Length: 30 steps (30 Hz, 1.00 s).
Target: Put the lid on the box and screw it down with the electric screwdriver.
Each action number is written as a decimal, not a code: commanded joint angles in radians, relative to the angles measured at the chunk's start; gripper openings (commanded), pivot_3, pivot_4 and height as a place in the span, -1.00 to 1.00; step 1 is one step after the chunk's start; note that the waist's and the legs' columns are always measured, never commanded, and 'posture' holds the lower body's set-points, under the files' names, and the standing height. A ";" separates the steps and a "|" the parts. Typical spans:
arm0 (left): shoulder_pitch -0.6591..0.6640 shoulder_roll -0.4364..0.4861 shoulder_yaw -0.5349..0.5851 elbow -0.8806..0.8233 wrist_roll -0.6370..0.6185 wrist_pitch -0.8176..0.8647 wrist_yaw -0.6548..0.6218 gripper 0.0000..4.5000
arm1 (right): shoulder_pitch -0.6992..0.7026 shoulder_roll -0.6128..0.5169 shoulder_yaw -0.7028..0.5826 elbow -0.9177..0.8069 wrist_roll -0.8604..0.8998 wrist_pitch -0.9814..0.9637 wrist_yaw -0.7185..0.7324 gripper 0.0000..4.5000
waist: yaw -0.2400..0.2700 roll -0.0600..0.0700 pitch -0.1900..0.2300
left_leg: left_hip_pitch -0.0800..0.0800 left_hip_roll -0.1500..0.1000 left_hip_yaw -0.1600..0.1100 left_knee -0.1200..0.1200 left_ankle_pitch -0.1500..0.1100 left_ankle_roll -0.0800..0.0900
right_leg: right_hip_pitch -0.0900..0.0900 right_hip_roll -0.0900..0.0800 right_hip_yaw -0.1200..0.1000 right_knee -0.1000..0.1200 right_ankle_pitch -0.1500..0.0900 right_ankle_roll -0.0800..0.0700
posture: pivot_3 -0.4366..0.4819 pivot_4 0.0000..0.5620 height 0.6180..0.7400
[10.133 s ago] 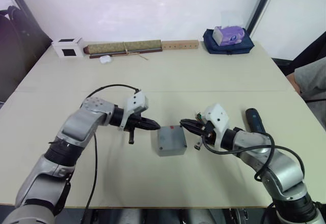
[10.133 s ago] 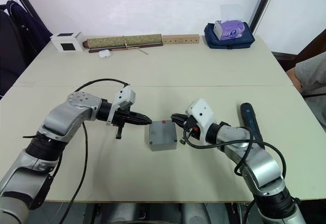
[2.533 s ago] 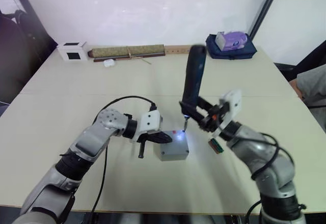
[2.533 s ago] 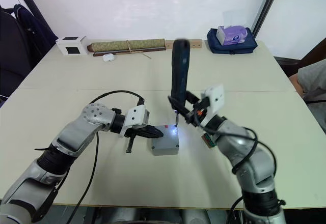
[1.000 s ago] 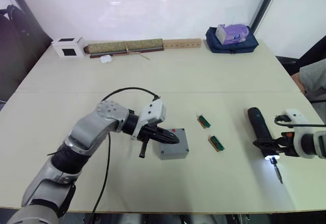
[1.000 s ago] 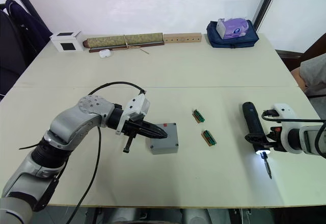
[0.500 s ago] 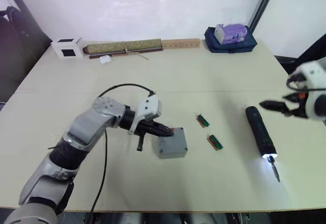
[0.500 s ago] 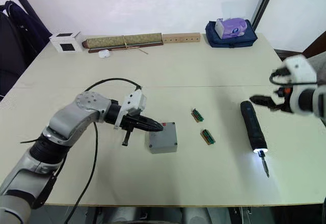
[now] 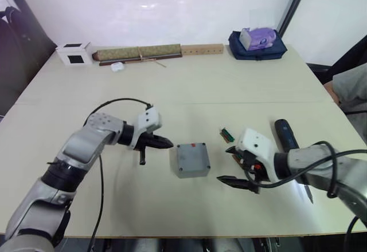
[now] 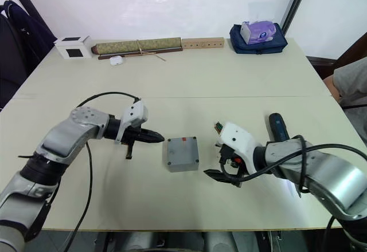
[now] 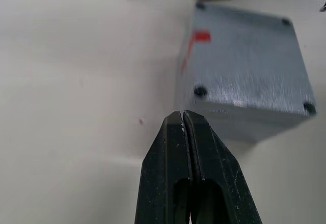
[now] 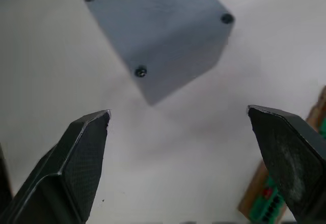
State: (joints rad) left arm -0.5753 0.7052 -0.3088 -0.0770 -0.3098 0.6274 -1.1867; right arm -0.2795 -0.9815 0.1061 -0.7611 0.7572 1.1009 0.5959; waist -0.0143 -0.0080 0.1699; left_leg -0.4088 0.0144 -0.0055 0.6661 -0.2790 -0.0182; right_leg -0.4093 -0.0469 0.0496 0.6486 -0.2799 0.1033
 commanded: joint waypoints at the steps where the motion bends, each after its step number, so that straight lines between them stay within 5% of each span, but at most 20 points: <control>1: 0.022 0.008 -0.031 -0.039 0.037 -0.027 -0.001 -1.00 | -0.013 0.053 0.031 0.000 -0.021 -0.018 -0.008 0.98 | 0.003 0.000 0.000 | 0.000 0.000 0.000 0.000 0.000 0.000 | 0.000 0.000 0.000 0.000 0.000 0.000 | -0.05 -0.47 1.00; 10: 0.007 -0.062 -0.053 -0.046 0.043 -0.018 0.012 -1.00 | 0.042 0.099 0.050 -0.003 0.022 0.043 0.010 0.98 | 0.003 -0.001 0.000 | 0.000 0.000 0.000 0.001 0.000 0.000 | 0.000 0.000 0.000 0.001 0.000 0.000 | -0.05 -0.47 1.00; 21: -0.133 -0.146 -0.070 0.156 0.125 -0.151 0.002 -1.00 | 0.034 0.298 -0.019 0.005 0.120 0.144 -0.099 0.98 | 0.003 -0.002 0.000 | 0.000 -0.001 -0.001 0.001 0.000 0.000 | 0.000 0.000 0.000 0.002 0.000 0.000 | -0.05 -0.47 1.00; 30: -0.059 -0.018 -0.080 0.130 0.150 -0.157 -0.102 -1.00 | 0.069 0.068 -0.078 0.029 -0.009 0.015 -0.004 0.98 | -0.001 -0.002 0.000 | 0.001 0.000 0.000 0.001 0.000 0.000 | 0.000 0.000 0.000 0.002 0.000 0.000 | -0.05 -0.47 1.00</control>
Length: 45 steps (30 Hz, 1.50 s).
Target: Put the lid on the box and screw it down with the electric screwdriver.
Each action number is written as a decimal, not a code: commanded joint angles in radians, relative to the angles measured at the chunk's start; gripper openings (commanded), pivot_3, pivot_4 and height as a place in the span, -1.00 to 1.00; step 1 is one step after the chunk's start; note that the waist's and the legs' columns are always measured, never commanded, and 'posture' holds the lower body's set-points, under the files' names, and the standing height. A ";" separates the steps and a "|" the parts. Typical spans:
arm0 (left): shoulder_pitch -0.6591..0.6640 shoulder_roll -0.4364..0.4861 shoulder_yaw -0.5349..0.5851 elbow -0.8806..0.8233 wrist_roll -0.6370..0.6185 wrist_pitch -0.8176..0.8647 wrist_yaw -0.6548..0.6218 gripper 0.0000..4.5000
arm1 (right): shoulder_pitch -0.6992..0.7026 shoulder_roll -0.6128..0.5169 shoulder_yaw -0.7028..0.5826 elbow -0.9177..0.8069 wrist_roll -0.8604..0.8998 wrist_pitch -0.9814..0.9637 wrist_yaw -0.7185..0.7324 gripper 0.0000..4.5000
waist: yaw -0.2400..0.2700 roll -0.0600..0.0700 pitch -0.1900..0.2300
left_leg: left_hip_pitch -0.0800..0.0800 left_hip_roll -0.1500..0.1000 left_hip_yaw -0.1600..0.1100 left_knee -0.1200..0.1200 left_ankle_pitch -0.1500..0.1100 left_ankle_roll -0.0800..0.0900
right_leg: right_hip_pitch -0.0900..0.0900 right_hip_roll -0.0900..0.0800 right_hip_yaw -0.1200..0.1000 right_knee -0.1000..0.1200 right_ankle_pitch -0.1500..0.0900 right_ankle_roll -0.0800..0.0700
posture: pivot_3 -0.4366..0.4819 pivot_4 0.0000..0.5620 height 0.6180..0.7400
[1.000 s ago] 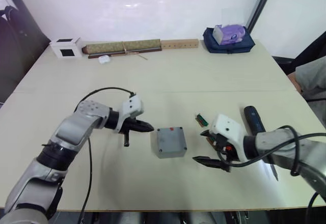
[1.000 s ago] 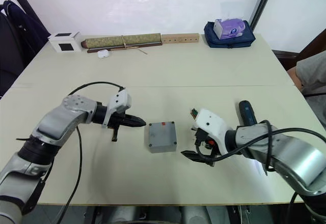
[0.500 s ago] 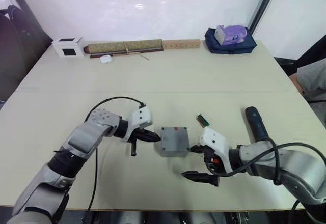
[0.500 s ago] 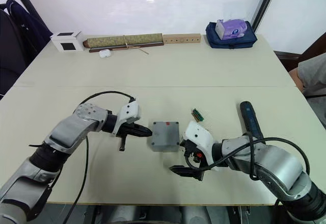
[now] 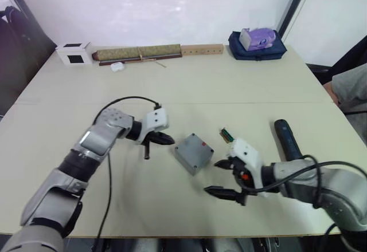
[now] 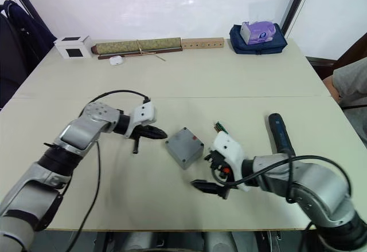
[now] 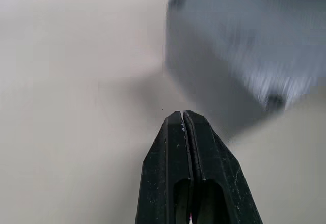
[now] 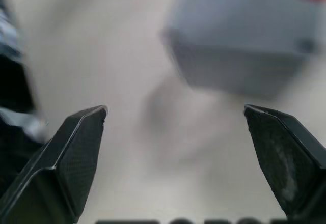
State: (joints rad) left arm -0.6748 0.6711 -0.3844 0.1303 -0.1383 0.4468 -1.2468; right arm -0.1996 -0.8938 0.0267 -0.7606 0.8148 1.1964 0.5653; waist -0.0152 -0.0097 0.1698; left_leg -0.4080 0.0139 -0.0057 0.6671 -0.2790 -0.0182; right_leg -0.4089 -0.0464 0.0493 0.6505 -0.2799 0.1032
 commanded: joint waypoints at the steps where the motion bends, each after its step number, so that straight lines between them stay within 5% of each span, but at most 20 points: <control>1: 0.058 0.025 -0.006 -0.101 -0.029 0.039 -0.053 -1.00 | -0.016 -0.024 0.008 0.053 -0.090 -0.104 0.030 0.98 | 0.000 0.000 0.000 | 0.000 0.000 0.000 0.000 0.000 0.000 | 0.000 0.000 0.000 0.000 0.000 0.000 | -0.05 -0.47 1.00; 12: 0.134 -0.003 -0.025 -0.287 -0.036 0.128 -0.025 -1.00 | -0.141 0.019 0.325 0.200 -0.402 -0.358 0.129 0.98 | 0.001 0.000 0.000 | -0.001 0.000 0.000 0.001 0.000 0.000 | 0.000 0.000 0.000 0.000 0.000 0.000 | -0.05 -0.47 1.00; 45: 0.066 -0.052 -0.004 -0.159 -0.028 0.047 0.030 -1.00 | -0.020 0.120 0.234 0.040 -0.324 -0.204 0.112 0.98 | 0.003 0.000 0.000 | 0.000 0.000 0.000 0.001 0.000 0.000 | 0.000 0.000 0.000 0.002 0.000 0.000 | -0.05 -0.47 1.00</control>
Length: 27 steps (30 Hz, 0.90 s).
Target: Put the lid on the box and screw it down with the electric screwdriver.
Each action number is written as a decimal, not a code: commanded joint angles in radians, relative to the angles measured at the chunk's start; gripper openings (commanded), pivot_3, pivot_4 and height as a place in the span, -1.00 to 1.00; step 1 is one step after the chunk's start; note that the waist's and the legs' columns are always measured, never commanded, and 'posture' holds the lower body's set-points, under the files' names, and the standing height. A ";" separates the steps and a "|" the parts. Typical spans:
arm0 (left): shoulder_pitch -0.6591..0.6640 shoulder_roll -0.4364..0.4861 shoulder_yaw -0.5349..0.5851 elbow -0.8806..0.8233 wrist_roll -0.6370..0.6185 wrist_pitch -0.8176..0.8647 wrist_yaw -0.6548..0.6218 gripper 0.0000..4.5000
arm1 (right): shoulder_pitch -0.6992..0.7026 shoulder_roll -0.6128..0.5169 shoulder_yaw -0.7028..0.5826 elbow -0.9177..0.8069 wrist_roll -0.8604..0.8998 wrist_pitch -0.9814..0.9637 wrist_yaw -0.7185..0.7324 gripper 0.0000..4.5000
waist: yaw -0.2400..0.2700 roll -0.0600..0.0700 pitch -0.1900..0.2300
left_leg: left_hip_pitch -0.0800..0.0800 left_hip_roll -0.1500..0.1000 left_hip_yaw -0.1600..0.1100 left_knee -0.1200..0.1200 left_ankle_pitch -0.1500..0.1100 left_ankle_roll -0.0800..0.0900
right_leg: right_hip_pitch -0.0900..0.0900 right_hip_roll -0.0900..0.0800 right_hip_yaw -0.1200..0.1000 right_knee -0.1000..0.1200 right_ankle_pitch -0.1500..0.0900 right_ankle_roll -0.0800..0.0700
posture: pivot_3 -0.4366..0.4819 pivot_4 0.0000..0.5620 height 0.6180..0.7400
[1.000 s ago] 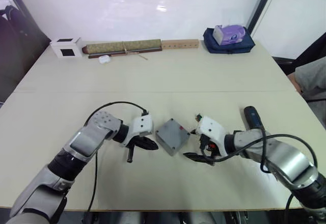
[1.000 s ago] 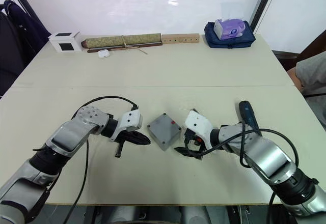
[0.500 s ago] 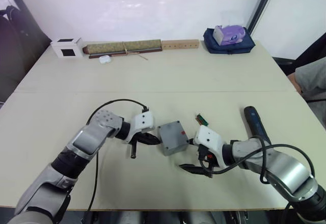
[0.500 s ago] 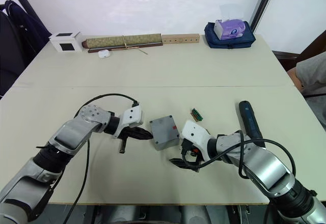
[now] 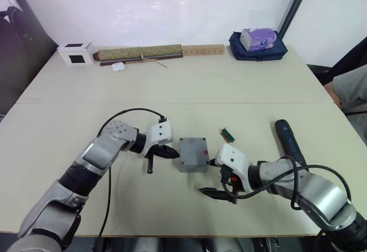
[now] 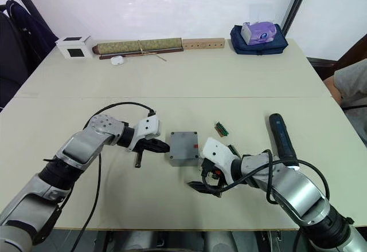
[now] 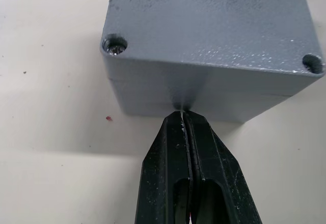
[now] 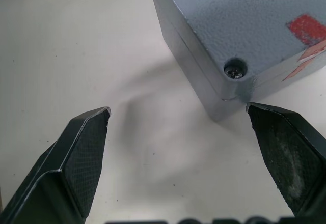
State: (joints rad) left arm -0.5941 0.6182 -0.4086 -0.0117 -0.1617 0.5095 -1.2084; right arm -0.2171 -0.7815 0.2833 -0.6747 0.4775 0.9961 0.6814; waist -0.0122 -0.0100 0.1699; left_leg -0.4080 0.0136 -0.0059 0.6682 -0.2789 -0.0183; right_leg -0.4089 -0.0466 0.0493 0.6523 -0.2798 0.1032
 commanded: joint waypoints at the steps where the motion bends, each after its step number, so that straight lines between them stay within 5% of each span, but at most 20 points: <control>1: -0.014 0.004 0.020 -0.018 -0.006 -0.012 -0.012 -1.00 | -0.002 0.008 -0.024 -0.045 0.012 -0.003 -0.006 0.98 | 0.000 0.000 0.000 | 0.000 0.000 0.000 0.000 0.000 0.000 | 0.000 0.000 0.000 0.000 0.000 0.000 | -0.05 -0.47 1.00; 5: 0.001 0.043 0.026 -0.053 -0.027 0.011 -0.057 -1.00 | 0.006 -0.029 -0.063 -0.037 0.002 -0.017 0.003 0.98 | 0.000 0.000 0.000 | 0.000 0.000 0.000 0.000 0.000 0.000 | 0.000 0.000 0.000 0.000 0.000 0.000 | -0.05 -0.47 1.00; 8: -0.059 0.067 0.131 -0.023 -0.130 0.101 -0.094 -1.00 | -0.030 0.017 -0.404 0.056 0.188 0.051 0.003 0.98 | 0.000 0.000 0.000 | 0.000 0.000 0.000 0.000 0.000 0.000 | 0.000 0.000 0.000 0.000 0.000 0.000 | -0.05 -0.47 1.00; 10: -0.112 0.038 0.198 0.008 -0.202 0.158 -0.082 -1.00 | -0.043 0.004 -0.472 0.112 0.187 0.028 0.010 0.98 | 0.003 -0.001 0.001 | 0.000 0.000 0.000 0.001 0.000 0.000 | 0.000 0.000 0.000 0.002 0.000 0.000 | -0.05 -0.47 1.00; 22: -0.142 -0.034 0.211 -0.035 -0.244 0.203 -0.018 -1.00 | -0.121 0.142 -0.297 0.489 -0.093 -0.330 -0.062 0.98 | -0.007 -0.004 -0.001 | 0.001 0.000 0.001 0.001 0.001 -0.001 | -0.001 0.001 0.001 0.003 0.000 0.000 | -0.05 -0.47 1.00; 27: -0.131 -0.026 0.207 -0.038 -0.236 0.195 0.001 -1.00 | -0.131 0.178 -0.280 0.548 -0.140 -0.393 -0.062 0.34 | -0.002 -0.004 -0.001 | 0.001 0.000 0.001 0.001 0.001 -0.002 | 0.000 0.000 0.001 0.003 0.000 0.000 | -0.05 -0.47 1.00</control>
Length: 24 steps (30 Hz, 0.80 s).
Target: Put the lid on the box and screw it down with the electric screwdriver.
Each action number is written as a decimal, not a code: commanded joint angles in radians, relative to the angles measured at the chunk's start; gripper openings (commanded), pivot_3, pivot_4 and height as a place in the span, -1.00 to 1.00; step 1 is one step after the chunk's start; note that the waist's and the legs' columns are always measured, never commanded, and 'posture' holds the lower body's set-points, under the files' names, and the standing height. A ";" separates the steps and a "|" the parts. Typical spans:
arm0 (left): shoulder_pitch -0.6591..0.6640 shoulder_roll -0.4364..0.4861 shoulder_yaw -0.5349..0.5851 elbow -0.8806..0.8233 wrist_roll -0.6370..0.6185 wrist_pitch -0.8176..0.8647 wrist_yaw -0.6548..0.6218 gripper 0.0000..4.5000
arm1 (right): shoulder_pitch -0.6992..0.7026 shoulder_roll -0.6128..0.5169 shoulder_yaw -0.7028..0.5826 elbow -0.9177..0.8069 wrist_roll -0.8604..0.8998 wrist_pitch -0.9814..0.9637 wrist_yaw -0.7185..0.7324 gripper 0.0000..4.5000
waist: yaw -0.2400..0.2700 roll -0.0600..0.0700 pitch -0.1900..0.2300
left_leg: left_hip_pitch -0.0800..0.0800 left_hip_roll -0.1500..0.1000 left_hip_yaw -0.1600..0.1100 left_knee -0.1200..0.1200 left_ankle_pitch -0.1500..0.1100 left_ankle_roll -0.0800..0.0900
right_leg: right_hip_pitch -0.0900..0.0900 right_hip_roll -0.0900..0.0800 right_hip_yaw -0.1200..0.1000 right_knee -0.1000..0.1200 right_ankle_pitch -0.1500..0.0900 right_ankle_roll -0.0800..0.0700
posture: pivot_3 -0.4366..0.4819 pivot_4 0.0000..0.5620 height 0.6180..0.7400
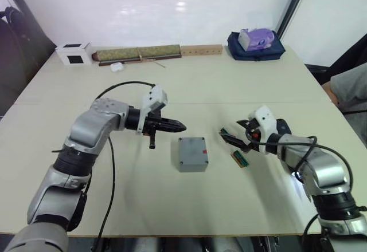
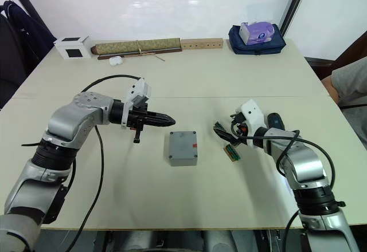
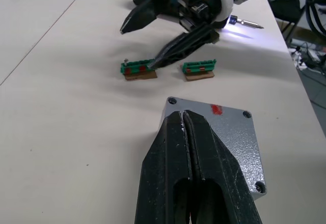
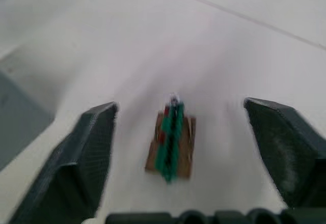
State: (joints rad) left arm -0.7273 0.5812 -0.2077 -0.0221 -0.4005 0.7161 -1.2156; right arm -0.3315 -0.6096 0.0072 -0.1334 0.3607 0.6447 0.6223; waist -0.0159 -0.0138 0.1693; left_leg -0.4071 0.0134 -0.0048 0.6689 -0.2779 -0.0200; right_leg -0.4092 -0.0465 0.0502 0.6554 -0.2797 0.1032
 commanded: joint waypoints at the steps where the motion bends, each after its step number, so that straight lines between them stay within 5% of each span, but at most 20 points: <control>1: 0.004 0.014 0.005 -0.026 0.004 -0.014 0.010 -1.00 | -0.018 0.012 -0.003 0.014 -0.030 -0.049 -0.004 0.18 | 0.003 0.000 0.000 | 0.000 0.000 0.000 0.000 0.000 0.000 | 0.000 0.000 0.000 0.000 0.000 0.000 | -0.05 -0.47 1.00; 7: 0.012 0.018 -0.006 -0.023 0.012 -0.028 0.015 -1.00 | -0.026 0.027 0.010 0.036 -0.047 -0.062 0.008 -0.93 | 0.002 0.000 0.000 | 0.000 0.000 0.000 0.000 0.000 0.000 | 0.000 0.000 0.000 0.000 0.000 0.000 | -0.05 -0.47 1.00; 20: 0.021 0.021 -0.013 -0.026 0.017 -0.033 0.016 -1.00 | -0.027 0.037 0.008 0.045 -0.082 -0.080 0.013 -0.93 | 0.001 0.000 0.000 | 0.000 0.000 0.000 0.000 0.000 0.000 | 0.000 0.000 0.000 0.000 0.000 0.000 | -0.05 -0.47 1.00; 24: 0.025 0.022 -0.015 -0.029 0.018 -0.033 0.016 -1.00 | -0.022 0.025 0.002 0.044 -0.094 -0.081 0.011 -0.42 | 0.001 0.000 0.000 | 0.000 0.000 0.000 0.000 0.000 0.000 | 0.000 0.000 0.000 0.000 0.000 0.000 | -0.05 -0.47 1.00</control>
State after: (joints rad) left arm -0.6995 0.5905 -0.2229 -0.0220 -0.3815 0.6926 -1.1967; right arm -0.3439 -0.5721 0.0323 -0.0523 0.2739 0.5817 0.6339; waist -0.0145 -0.0137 0.1693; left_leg -0.4072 0.0132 -0.0051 0.6689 -0.2777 -0.0204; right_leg -0.4092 -0.0467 0.0500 0.6554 -0.2797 0.1032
